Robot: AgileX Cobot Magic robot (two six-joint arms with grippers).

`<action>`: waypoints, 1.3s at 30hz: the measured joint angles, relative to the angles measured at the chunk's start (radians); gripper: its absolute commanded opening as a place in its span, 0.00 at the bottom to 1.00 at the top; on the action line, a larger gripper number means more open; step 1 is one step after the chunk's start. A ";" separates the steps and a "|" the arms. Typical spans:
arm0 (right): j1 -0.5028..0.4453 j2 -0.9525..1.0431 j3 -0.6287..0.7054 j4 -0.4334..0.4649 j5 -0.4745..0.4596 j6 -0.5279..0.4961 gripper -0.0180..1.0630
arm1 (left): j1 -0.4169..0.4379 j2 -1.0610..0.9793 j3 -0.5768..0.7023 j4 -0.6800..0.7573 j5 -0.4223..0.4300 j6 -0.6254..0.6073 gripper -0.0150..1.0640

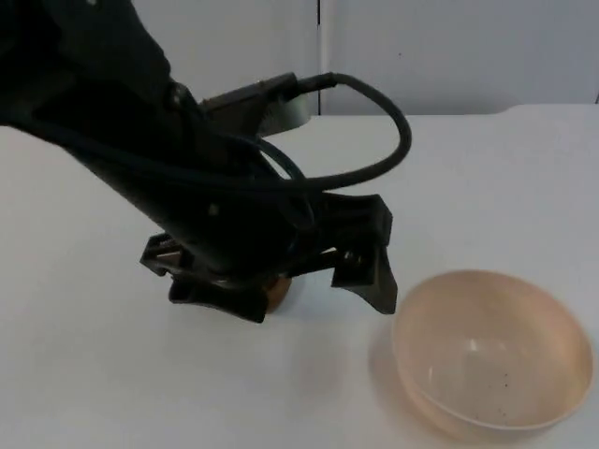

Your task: Pick up the bowl with the left hand and pour the coffee beans from the cup into the bowl with the right hand.

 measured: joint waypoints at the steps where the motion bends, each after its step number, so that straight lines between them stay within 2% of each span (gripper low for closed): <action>1: 0.000 0.000 0.000 0.000 0.000 0.000 0.99 | 0.000 0.021 -0.013 0.000 0.000 -0.005 0.90; 7: 0.000 0.000 0.000 0.000 0.000 0.000 0.99 | -0.006 0.112 -0.077 0.000 0.004 -0.034 0.90; 13: 0.000 0.000 0.000 0.000 0.000 0.000 0.99 | -0.059 0.184 -0.131 0.034 0.008 -0.065 0.90; 18: 0.000 0.000 0.000 0.000 0.000 0.000 0.99 | -0.087 0.248 -0.184 0.152 0.002 -0.192 0.90; 24: 0.000 0.000 0.000 0.000 0.000 0.000 0.99 | -0.096 0.295 -0.203 0.177 -0.027 -0.249 0.90; 39: 0.000 0.000 0.000 0.000 0.000 0.000 0.99 | -0.104 0.330 -0.205 0.181 -0.086 -0.259 0.89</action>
